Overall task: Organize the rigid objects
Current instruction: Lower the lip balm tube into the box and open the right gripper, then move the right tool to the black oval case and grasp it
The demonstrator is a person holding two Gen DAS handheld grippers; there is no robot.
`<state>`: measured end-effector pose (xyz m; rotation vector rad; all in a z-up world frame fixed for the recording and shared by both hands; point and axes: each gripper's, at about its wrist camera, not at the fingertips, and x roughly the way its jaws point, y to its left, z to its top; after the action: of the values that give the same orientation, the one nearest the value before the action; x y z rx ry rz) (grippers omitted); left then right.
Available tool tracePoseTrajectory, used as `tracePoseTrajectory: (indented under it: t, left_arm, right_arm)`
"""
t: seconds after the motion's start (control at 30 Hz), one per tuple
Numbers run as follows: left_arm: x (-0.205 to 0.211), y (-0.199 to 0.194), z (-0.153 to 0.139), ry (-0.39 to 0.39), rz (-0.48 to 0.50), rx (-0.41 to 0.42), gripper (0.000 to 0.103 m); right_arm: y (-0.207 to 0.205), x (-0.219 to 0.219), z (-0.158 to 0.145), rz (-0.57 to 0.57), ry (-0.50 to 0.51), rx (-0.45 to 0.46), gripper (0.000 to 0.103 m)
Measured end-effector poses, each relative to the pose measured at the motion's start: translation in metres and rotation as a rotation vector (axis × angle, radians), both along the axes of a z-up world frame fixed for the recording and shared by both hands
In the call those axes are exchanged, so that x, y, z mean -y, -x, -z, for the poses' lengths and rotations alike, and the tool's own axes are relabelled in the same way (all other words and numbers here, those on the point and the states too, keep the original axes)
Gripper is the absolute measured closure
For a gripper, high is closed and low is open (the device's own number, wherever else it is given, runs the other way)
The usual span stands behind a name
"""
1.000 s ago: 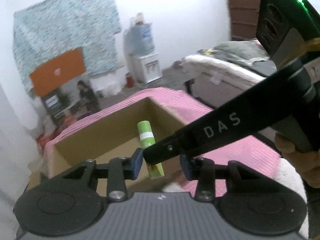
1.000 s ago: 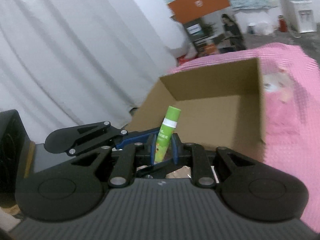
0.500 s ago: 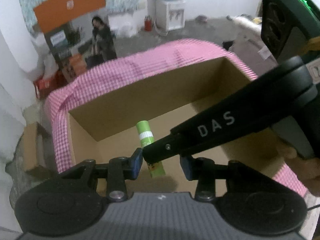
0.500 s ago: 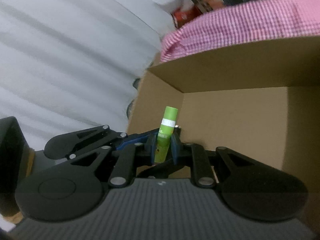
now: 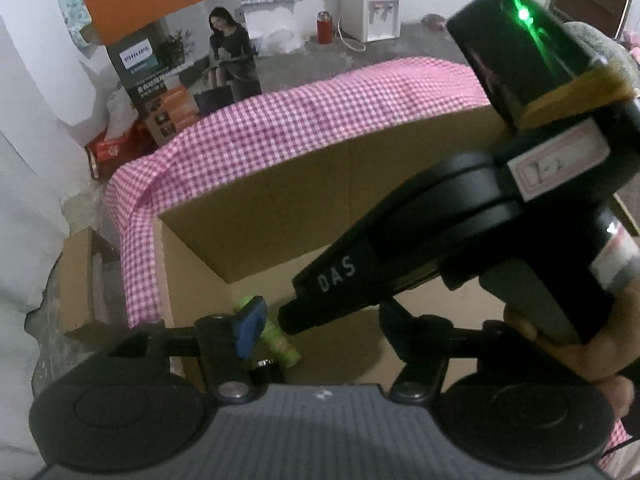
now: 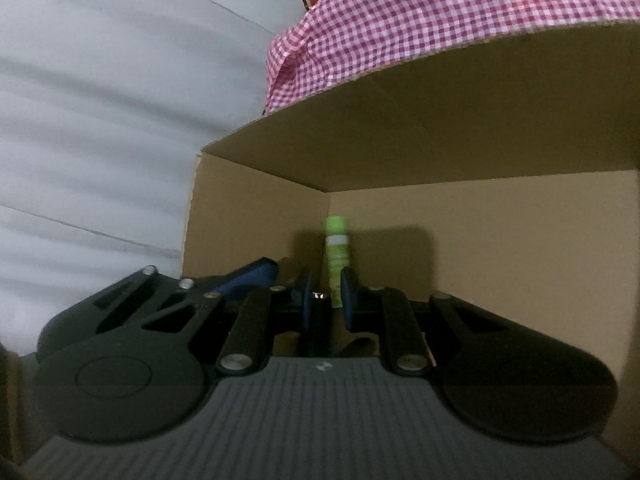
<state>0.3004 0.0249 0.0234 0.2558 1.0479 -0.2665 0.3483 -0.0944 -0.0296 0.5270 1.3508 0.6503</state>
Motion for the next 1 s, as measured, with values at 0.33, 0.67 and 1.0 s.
tracePoseTrajectory:
  t: [0.33,0.67,1.0]
  left_arm:
    - [0.005,0.039,-0.049,0.062,0.034,0.111,0.020]
    - [0.022,0.126,-0.102,0.163,0.105,0.250,0.009]
    - [0.067,0.225,-0.063,0.290,0.209,0.250,0.007]
  right_arm:
    - [0.043,0.059,-0.057,0.058,-0.030,0.139,0.081]
    - [0.187,0.164,-0.144,0.119,-0.093,0.418,0.063]
    - [0.309,0.229,-0.098,0.230,-0.012,0.443,0.058]
